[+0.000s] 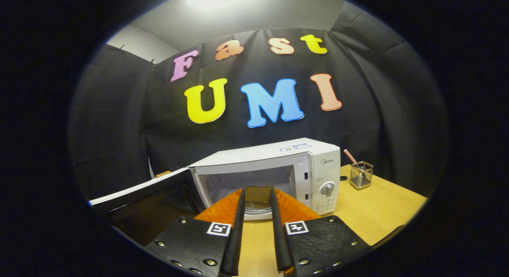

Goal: Open the microwave, put the food inside, and close the microwave door.

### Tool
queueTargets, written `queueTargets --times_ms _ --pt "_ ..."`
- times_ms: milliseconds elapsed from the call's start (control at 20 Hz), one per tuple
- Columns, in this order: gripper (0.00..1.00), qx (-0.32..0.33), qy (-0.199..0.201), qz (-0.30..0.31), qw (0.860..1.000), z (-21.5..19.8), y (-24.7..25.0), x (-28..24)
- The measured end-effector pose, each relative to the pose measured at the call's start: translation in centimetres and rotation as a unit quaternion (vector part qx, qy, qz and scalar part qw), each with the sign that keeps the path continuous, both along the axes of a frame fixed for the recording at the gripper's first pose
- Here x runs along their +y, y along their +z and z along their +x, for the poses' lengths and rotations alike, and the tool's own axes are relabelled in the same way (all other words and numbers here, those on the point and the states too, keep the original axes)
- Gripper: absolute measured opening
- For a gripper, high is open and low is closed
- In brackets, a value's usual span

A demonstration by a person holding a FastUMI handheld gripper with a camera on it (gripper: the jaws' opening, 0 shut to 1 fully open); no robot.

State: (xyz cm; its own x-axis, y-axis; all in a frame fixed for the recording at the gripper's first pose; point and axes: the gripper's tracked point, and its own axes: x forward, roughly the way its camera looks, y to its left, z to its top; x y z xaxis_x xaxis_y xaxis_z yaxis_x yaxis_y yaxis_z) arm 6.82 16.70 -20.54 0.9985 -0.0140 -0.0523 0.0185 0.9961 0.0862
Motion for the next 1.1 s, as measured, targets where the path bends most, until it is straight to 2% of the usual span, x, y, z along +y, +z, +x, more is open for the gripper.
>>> queueTargets --times_ms 50,150,200,250,400,700,1100 --pt "0.3 -0.007 0.013 -0.011 1.0 -0.9 0.3 0.7" --pt "0.29 -0.016 0.02 -0.018 1.0 -2.3 0.6 1.4" --pt "0.03 -0.018 0.016 -0.022 0.999 -3.1 0.9 1.5" --pt "0.07 -0.022 0.017 -0.028 0.999 -3.9 1.2 1.9" --pt "0.08 -0.026 0.031 -0.026 0.999 -5.6 1.8 3.7" --pt "0.08 -0.026 0.116 0.0 0.993 -9.7 3.6 10.7" --pt "0.08 -0.02 0.22 0.017 0.975 -14.8 3.1 20.4"
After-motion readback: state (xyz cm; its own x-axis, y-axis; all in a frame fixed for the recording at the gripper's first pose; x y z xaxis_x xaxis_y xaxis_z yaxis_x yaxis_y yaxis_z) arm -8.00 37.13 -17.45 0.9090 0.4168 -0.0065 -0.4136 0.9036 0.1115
